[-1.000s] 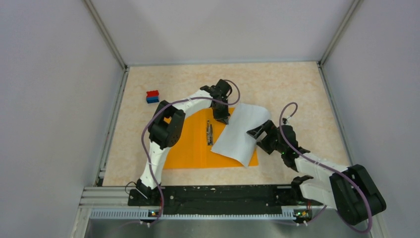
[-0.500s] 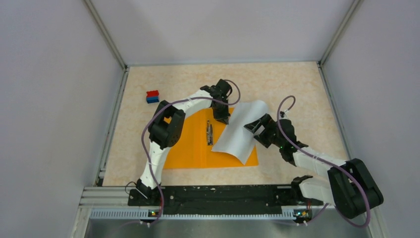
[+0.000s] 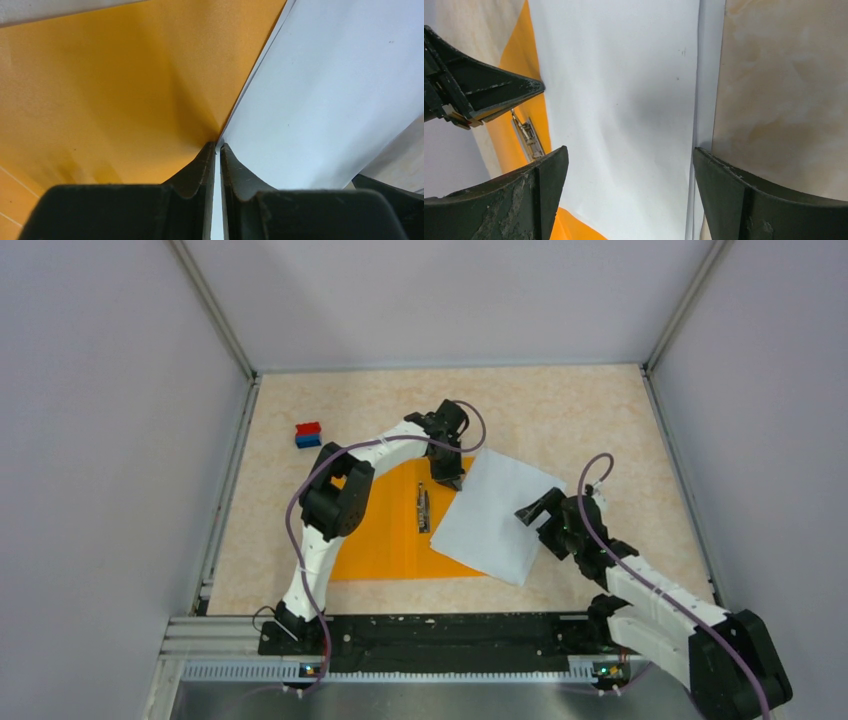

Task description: Put the files into the folder

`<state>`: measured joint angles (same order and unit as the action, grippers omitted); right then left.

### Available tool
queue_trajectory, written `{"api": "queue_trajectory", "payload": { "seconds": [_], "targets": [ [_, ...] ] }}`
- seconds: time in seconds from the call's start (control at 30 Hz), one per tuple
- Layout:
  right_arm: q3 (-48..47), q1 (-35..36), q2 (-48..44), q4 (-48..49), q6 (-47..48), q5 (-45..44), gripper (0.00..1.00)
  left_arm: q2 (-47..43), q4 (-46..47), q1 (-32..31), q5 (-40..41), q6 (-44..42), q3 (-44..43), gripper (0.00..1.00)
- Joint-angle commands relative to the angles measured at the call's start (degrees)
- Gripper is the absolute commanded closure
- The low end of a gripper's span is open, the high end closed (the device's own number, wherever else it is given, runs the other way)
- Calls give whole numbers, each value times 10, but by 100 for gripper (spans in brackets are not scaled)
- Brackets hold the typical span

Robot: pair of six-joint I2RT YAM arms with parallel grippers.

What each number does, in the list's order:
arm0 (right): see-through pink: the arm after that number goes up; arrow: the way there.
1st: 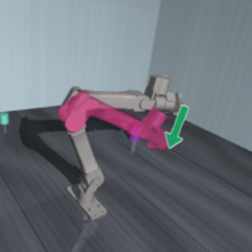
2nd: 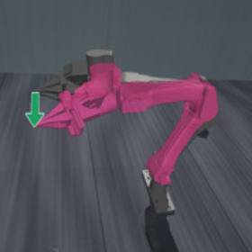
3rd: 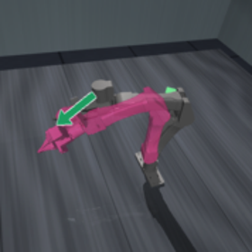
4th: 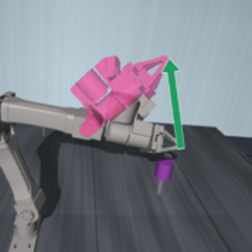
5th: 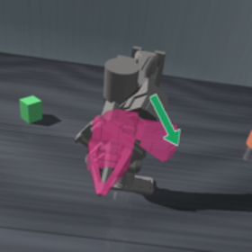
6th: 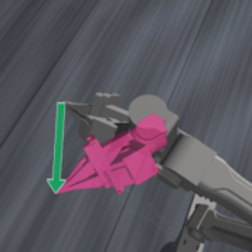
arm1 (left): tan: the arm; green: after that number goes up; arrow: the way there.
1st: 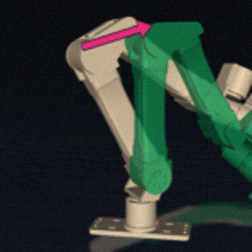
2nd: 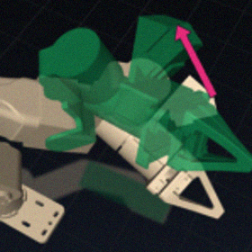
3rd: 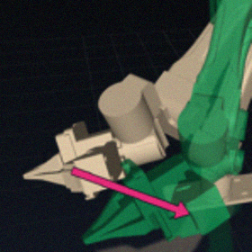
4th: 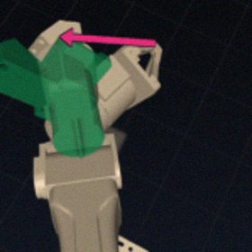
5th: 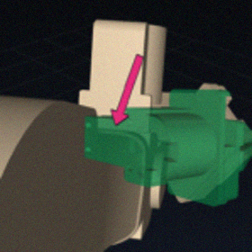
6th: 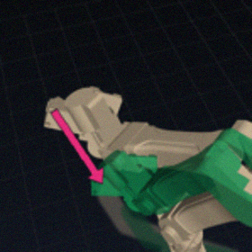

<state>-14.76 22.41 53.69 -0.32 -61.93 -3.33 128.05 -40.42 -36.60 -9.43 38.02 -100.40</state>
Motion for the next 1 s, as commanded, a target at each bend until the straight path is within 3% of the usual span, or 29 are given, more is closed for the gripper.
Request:
{"api": "queue_trajectory", "payload": {
  "seconds": [0.0,0.2,0.37,0.57,0.97],
  "targets": [
    [-22,6,-31,-135,22,-56,6,40,-4,-5,32,-11,18,85],
    [-34,6,-47,-159,29,-47,5,40,-1,-5,31,-12,19,85],
    [-29,7,-22,-75,54,7,6,41,1,-5,29,-14,20,84],
    [-110,6,-56,-247,58,-78,4,39,3,-4,24,-24,19,80],
    [5,6,-97,-240,-26,9,4,35,-2,-6,12,-39,7,70]
  ]
}}
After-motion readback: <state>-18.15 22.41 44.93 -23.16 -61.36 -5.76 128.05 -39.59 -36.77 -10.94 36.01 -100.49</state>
